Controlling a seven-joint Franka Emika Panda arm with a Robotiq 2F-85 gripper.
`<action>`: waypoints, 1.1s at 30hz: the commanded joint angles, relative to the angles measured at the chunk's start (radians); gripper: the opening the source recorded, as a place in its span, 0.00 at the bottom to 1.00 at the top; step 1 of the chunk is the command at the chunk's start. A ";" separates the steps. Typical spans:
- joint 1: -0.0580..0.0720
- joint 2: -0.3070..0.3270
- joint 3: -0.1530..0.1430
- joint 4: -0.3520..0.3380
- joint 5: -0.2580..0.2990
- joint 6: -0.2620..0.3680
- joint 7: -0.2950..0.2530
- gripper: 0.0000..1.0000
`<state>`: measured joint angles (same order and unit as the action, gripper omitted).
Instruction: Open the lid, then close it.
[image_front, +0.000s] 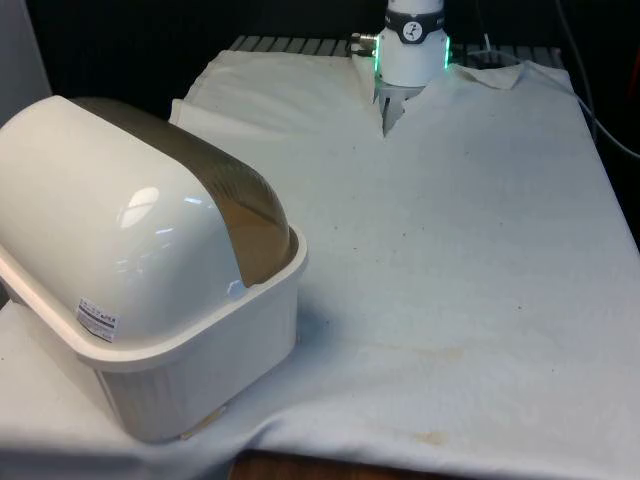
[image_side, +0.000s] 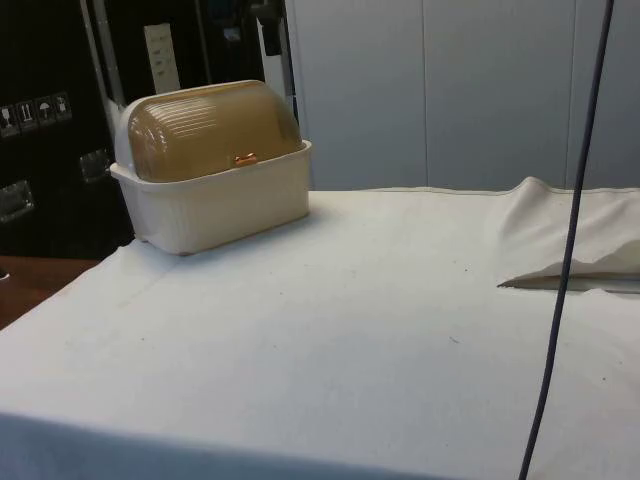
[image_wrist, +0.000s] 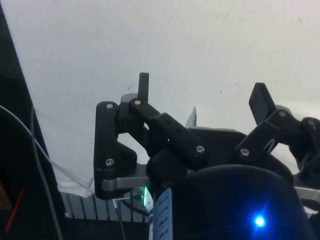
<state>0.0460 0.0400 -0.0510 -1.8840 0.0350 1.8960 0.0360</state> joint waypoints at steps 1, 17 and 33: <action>0.000 0.000 0.000 0.000 0.000 0.000 0.000 1.00; -0.001 0.001 0.000 -0.002 0.000 0.002 0.005 0.62; -0.007 0.003 -0.008 -0.025 -0.001 0.051 -0.006 0.00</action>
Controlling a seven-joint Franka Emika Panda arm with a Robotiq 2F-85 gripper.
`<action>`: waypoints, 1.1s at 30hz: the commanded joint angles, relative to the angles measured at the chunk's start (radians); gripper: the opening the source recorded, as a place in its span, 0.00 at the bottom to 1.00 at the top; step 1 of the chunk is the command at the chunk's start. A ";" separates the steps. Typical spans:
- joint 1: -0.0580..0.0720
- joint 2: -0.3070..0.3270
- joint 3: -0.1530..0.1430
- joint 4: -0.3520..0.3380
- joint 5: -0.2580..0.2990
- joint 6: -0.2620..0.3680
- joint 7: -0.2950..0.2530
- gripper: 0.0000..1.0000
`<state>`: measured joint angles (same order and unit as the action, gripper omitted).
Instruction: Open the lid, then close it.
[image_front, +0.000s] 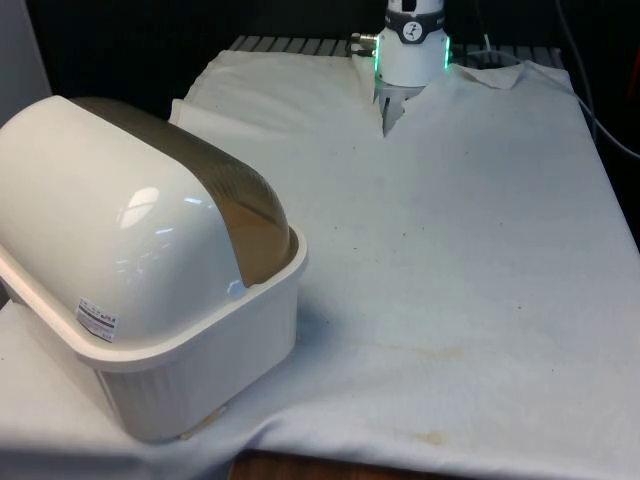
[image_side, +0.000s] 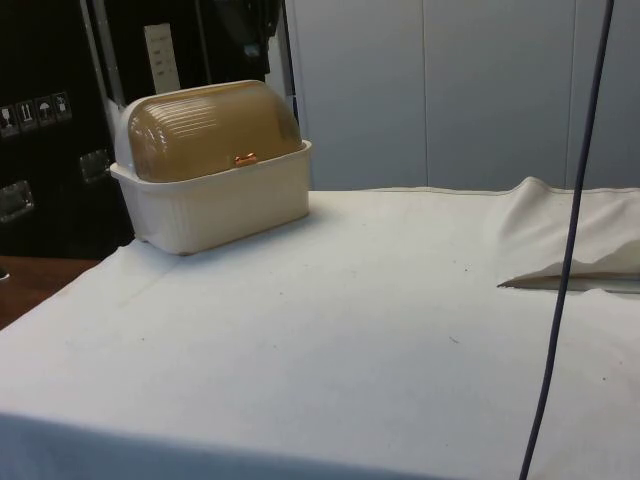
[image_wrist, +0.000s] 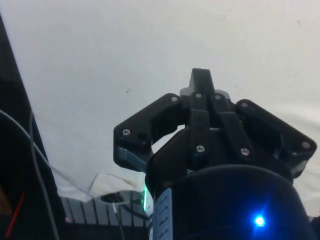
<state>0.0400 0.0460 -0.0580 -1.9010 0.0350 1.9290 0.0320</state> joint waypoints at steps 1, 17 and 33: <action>-0.002 -0.004 -0.003 -0.012 -0.002 0.025 -0.004 0.00; -0.016 -0.003 -0.027 -0.096 -0.033 0.189 -0.027 0.00; -0.021 0.061 -0.084 -0.143 -0.039 0.344 -0.075 0.00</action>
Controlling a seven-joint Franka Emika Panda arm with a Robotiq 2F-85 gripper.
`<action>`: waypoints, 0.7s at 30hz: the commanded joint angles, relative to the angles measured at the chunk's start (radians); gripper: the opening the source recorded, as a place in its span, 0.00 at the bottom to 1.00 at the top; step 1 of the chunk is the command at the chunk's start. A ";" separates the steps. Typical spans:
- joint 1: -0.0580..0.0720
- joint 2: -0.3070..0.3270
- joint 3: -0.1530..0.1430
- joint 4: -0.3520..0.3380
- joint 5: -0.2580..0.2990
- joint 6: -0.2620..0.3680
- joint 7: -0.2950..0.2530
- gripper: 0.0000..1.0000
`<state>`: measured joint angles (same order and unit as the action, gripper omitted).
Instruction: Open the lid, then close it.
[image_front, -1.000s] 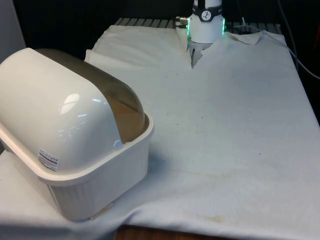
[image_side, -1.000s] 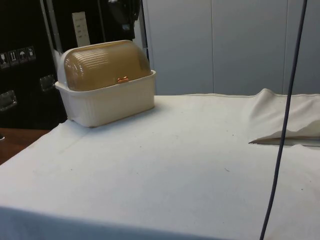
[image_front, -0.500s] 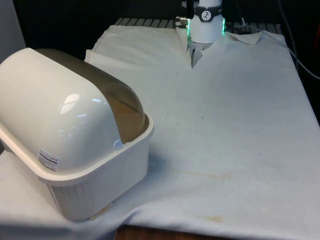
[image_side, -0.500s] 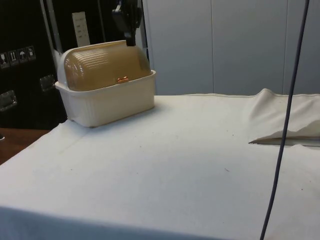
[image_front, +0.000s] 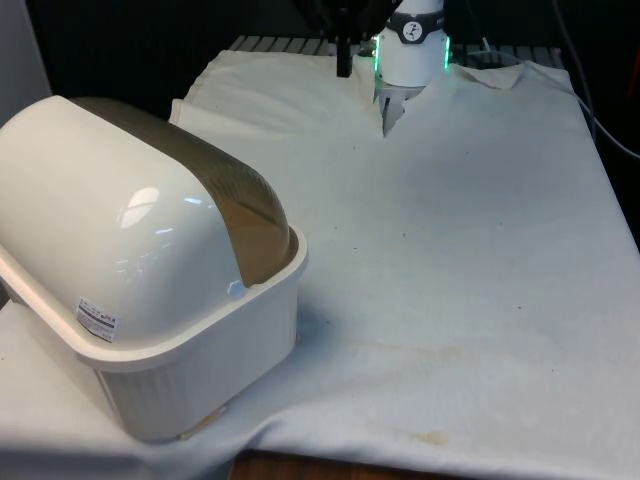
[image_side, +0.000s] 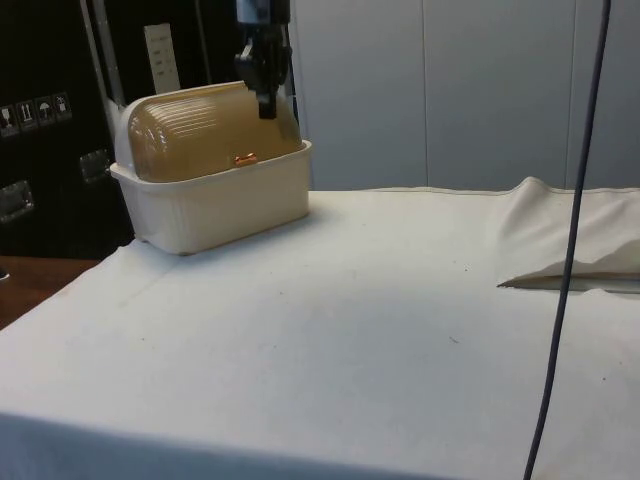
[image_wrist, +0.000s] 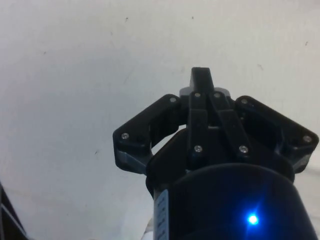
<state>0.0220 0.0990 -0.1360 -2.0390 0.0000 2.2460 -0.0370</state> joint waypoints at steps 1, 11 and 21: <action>-0.003 0.008 -0.006 -0.005 -0.004 0.027 -0.006 0.00; -0.004 0.063 -0.039 -0.005 0.000 0.101 -0.033 0.00; -0.005 0.106 -0.072 -0.010 -0.020 0.174 -0.031 0.00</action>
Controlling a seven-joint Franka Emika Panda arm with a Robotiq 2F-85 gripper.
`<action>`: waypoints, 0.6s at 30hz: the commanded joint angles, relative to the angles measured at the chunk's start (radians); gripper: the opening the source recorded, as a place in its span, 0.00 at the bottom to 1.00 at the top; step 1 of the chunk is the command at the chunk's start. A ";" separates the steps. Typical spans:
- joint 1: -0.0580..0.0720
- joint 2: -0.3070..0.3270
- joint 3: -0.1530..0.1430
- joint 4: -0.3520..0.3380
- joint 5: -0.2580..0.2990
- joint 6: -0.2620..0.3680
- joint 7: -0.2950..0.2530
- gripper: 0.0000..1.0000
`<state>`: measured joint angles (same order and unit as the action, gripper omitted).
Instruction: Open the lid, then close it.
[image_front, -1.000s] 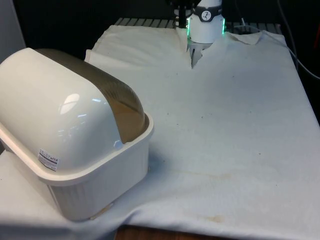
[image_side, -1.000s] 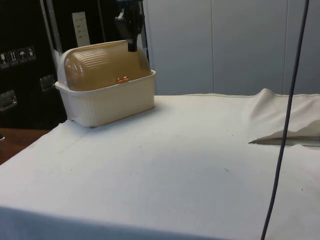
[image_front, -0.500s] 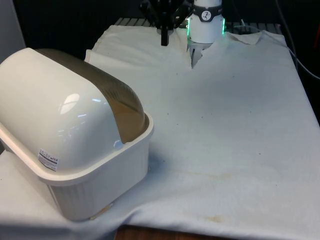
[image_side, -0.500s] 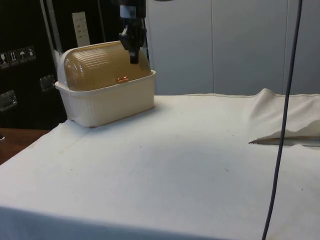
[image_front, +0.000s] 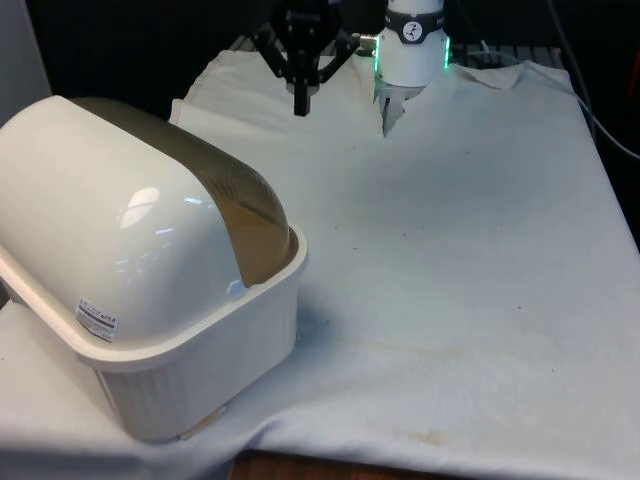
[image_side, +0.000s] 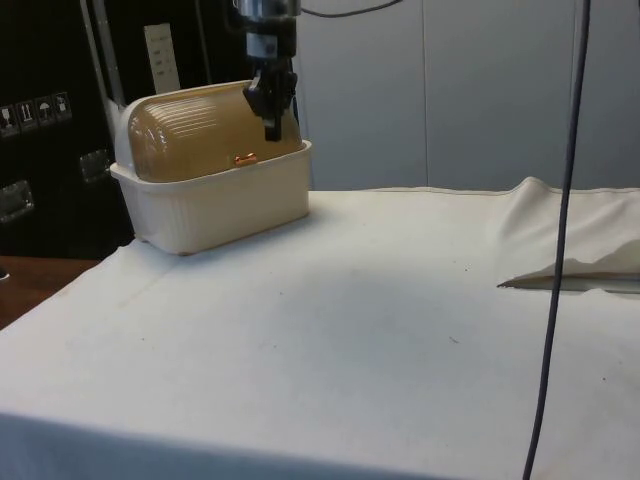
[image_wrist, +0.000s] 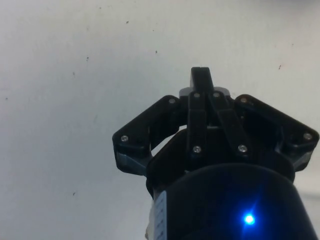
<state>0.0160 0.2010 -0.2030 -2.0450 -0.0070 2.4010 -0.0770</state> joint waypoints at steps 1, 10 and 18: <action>0.001 0.008 -0.008 -0.005 -0.015 0.026 0.011 0.00; 0.004 0.045 -0.031 -0.017 -0.027 0.101 0.044 0.00; 0.005 0.068 -0.041 -0.025 -0.066 0.155 0.096 0.00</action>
<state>0.0160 0.2660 -0.2340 -2.0690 -0.0530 2.5410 0.0010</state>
